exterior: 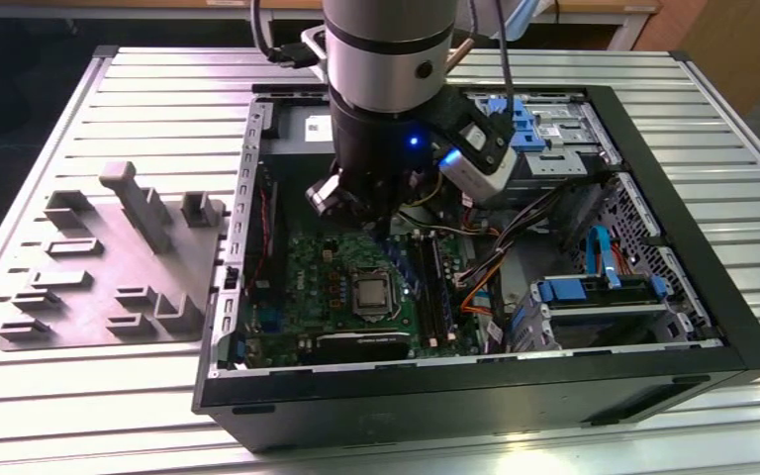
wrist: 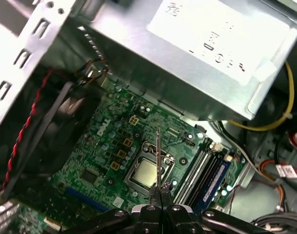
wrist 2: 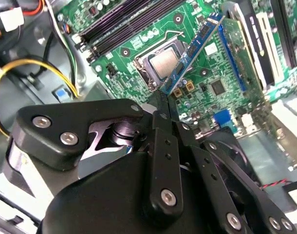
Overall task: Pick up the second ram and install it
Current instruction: 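Insert the second ram into the second slot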
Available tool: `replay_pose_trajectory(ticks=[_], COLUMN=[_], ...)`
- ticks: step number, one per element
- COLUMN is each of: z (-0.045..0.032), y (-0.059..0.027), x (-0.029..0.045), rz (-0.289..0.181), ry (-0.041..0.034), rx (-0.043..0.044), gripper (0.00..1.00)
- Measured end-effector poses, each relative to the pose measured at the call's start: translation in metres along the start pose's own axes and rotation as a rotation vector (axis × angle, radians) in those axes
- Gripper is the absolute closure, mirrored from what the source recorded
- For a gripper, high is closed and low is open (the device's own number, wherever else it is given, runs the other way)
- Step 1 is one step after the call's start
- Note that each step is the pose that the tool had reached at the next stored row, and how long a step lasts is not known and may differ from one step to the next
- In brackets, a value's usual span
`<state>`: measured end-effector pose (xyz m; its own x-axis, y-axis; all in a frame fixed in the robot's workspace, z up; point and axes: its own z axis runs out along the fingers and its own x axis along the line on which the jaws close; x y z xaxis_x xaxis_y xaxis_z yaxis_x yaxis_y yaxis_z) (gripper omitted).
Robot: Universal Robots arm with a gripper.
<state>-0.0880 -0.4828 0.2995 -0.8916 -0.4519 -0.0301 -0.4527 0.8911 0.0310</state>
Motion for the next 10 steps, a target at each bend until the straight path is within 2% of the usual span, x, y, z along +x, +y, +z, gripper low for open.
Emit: replay_pose_trajectory(ticks=[3,10], z=[0.0007,0.0030], y=[0.0000,-0.0001], x=[0.0000,0.0000], rz=[0.048,0.127], ry=[-0.0015,-0.0039], rx=[0.0014,0.0038], gripper=[0.88,0.88])
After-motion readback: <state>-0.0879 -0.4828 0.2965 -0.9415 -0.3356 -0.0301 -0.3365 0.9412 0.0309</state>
